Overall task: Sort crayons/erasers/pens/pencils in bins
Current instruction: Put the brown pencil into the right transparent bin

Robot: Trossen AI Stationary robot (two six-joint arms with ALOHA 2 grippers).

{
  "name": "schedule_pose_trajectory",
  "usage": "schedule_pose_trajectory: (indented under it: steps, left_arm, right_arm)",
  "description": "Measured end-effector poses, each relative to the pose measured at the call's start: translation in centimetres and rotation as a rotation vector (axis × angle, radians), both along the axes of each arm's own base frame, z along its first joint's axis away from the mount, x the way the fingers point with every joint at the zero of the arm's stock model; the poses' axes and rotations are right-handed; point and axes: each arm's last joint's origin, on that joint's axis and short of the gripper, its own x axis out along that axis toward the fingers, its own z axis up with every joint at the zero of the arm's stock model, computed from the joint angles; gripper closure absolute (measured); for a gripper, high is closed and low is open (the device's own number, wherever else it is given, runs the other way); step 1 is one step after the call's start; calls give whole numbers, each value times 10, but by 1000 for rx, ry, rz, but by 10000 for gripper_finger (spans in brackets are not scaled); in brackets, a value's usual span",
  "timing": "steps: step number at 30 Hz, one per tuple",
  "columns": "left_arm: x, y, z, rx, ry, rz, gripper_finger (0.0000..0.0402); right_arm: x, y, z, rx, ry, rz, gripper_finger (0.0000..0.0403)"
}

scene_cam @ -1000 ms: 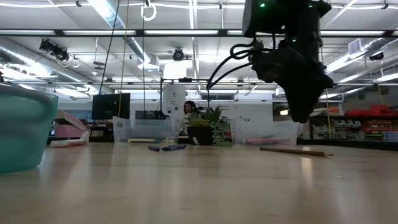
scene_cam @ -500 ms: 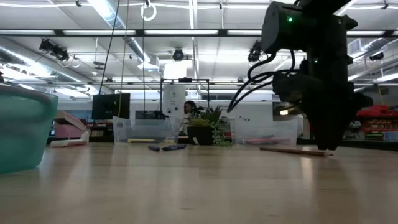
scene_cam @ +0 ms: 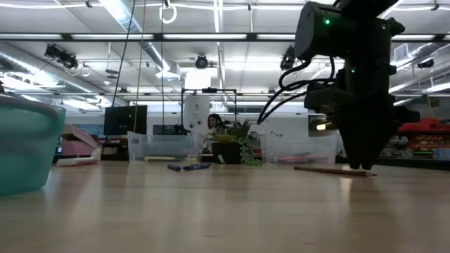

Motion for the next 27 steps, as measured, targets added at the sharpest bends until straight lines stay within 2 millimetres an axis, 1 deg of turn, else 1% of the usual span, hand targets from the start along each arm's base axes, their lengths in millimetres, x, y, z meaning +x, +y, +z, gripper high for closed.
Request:
schedule_pose_trajectory:
  steps: [5, 10, 17, 21, 23, 27]
  left_arm:
    - [0, 0, 0, 1, 0, 0, 352]
    - [0, 0, 0, 0, 0, 1, 351]
    - [0, 0, 0, -25, -2, 5, 351]
    - [0, 0, 0, -26, -1, 5, 351]
    - [0, 0, 0, -26, -1, 5, 352]
    - [0, 0, 0, -34, -1, 5, 356]
  right_arm:
    - [-1, 1, -5, 40, -16, -16, 283]
    - [0, 0, -5, 13, -30, 0, 283]
    - [1, 0, -19, -13, 48, 86, 283]
    - [1, 0, -21, -22, 58, 97, 285]
    - [1, 0, -22, -36, 60, 104, 292]
    - [1, -3, -22, -43, 67, 115, 321]
